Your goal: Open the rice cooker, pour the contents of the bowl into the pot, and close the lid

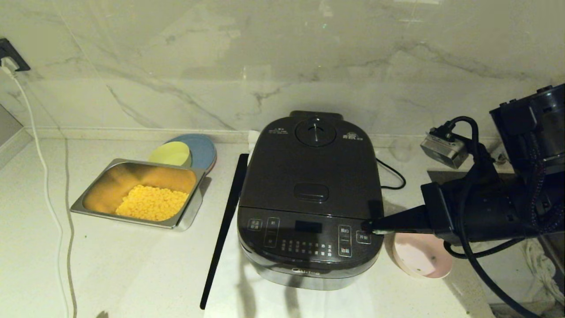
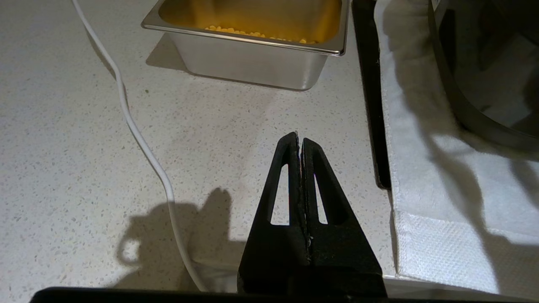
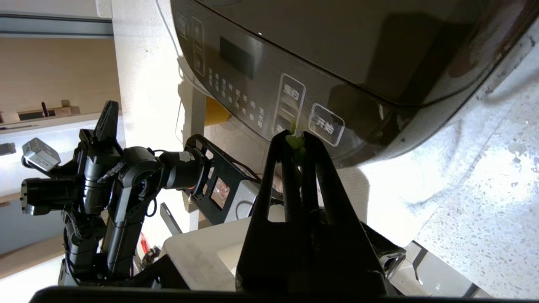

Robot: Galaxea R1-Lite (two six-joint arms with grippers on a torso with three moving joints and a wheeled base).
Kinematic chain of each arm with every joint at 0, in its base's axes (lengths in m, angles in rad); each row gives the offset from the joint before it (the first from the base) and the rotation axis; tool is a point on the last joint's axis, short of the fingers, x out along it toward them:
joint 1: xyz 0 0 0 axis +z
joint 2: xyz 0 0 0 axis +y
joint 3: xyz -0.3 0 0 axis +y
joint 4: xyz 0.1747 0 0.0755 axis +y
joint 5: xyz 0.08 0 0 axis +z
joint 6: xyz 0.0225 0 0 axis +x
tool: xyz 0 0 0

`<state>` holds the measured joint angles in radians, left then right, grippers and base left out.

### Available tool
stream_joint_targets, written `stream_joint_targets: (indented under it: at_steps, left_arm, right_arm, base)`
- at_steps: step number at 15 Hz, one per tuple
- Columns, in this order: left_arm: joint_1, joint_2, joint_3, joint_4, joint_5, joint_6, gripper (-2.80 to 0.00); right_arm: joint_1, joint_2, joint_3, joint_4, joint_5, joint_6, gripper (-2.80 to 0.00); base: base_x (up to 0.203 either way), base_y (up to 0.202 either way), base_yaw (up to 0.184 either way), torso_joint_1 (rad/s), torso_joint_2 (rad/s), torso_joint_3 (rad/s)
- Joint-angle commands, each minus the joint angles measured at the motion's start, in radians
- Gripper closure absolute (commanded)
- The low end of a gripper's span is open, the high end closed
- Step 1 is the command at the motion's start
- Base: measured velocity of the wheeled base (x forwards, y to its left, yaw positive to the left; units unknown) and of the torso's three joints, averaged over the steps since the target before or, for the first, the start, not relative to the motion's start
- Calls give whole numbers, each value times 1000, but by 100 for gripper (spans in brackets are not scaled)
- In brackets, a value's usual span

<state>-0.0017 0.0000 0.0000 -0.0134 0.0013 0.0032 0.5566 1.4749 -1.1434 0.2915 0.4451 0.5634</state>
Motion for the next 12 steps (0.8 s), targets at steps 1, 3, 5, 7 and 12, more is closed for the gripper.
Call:
stream_joint_targets:
  at_steps: [1, 3, 5, 7, 12]
  left_arm:
    - [0, 0, 9, 0, 0, 0, 0]
    - [0, 0, 9, 0, 0, 0, 0]
    - [0, 0, 9, 0, 0, 0, 0]
    - [0, 0, 9, 0, 0, 0, 0]
    - [0, 0, 9, 0, 0, 0, 0]
  right_arm:
    - [-7, 5, -2, 2, 4, 3, 0]
    - [-12, 12, 1, 0, 4, 3, 0]
    - [-14, 15, -3, 0, 4, 3, 0]
    - [-14, 19, -2, -9, 3, 3, 0]
    - [-35, 45, 4, -31, 4, 3, 0]
  base:
    - [0, 0, 0, 0, 0, 0]
    - [0, 0, 0, 0, 0, 0]
    - [0, 0, 0, 0, 0, 0]
    - [0, 0, 0, 0, 0, 0]
    - [0, 0, 0, 0, 0, 0]
